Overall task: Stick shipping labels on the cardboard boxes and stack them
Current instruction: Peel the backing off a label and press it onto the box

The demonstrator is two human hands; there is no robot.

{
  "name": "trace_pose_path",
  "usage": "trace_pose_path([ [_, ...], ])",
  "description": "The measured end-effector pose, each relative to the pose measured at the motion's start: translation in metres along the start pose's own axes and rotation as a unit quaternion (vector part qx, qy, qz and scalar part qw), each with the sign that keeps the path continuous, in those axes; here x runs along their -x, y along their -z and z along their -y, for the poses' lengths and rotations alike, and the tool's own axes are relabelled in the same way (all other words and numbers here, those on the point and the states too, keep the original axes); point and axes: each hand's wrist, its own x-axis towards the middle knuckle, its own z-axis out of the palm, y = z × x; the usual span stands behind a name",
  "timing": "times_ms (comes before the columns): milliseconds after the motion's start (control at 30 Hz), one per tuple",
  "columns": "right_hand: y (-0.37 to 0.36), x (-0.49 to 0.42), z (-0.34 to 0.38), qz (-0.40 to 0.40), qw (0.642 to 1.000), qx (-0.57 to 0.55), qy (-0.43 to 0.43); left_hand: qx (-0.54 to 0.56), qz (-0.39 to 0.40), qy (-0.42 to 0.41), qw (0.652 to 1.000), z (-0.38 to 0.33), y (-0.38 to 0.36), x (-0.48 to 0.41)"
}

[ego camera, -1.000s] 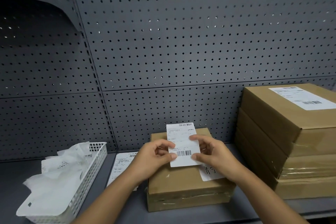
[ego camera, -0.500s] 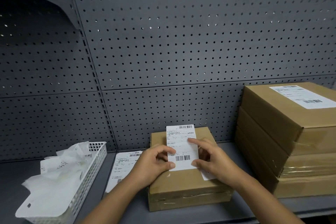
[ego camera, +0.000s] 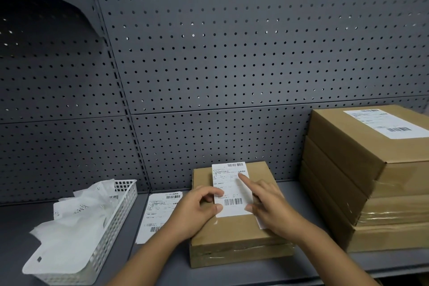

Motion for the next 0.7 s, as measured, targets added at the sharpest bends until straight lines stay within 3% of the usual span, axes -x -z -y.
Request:
trace_pose_path([
  [200, 0.005, -0.003, 0.001, 0.031, 0.998, -0.03, -0.037, 0.092, -0.046, 0.041, 0.994, -0.01, -0.013, -0.006],
  [333, 0.005, -0.005, 0.004, 0.036, 0.998, 0.013, -0.041, 0.021, -0.06, 0.014, 0.998, -0.009, -0.021, -0.006],
  [533, -0.002, -0.002, 0.0, 0.004, 0.999, 0.024, -0.024, 0.01, -0.07, -0.012, 0.997, 0.0, -0.023, -0.008],
  [700, 0.004, -0.011, 0.003, -0.028, 0.985, -0.158, -0.057, 0.022, -0.073, -0.007, 0.997, 0.0, -0.019, -0.016],
])
